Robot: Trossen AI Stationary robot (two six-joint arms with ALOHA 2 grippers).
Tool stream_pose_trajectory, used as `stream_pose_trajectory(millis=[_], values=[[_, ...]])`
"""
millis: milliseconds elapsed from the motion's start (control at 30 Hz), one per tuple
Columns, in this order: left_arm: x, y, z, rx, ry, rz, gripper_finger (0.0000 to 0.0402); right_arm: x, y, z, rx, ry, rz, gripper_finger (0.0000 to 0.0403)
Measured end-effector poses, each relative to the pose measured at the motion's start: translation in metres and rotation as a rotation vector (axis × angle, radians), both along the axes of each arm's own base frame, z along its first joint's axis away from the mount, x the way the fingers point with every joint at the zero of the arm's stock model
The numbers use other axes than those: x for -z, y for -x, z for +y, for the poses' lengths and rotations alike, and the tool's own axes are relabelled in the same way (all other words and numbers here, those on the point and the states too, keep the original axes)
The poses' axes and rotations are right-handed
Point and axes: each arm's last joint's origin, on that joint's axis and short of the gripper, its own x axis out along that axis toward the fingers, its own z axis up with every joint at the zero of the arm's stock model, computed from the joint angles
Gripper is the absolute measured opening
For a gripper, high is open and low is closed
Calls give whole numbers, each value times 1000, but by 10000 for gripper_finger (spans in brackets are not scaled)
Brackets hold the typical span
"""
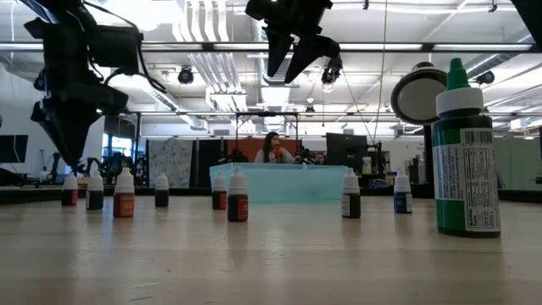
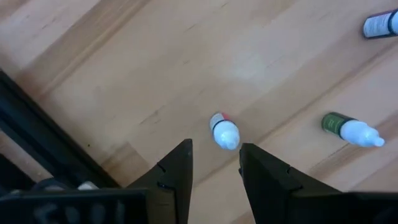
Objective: Pick & Place food coloring
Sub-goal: Put the green small food coloring into the green bin
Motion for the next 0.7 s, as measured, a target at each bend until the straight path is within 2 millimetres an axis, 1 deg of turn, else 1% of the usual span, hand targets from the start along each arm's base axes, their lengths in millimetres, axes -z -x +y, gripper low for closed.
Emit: stream_pose_trajectory(millis=[133, 200, 333, 433, 500, 700], values=[[0, -2, 0, 13, 6, -14, 107, 0, 0, 0, 9, 18, 2, 190], [0, -3, 0, 20, 28, -38, 115, 0, 0, -1, 14, 28, 3, 190], [0, -4, 0, -5, 42, -37, 151, 0, 0, -1, 24, 45, 5, 190], [2, -1, 1, -63, -5, 31, 177, 0, 0, -1, 24, 45, 7, 190], [3, -1, 2, -70, -10, 35, 187, 0, 0, -1, 24, 45, 8, 190], [4, -3, 1, -69, 19, 26, 189, 4, 1, -2, 24, 44, 19, 190]])
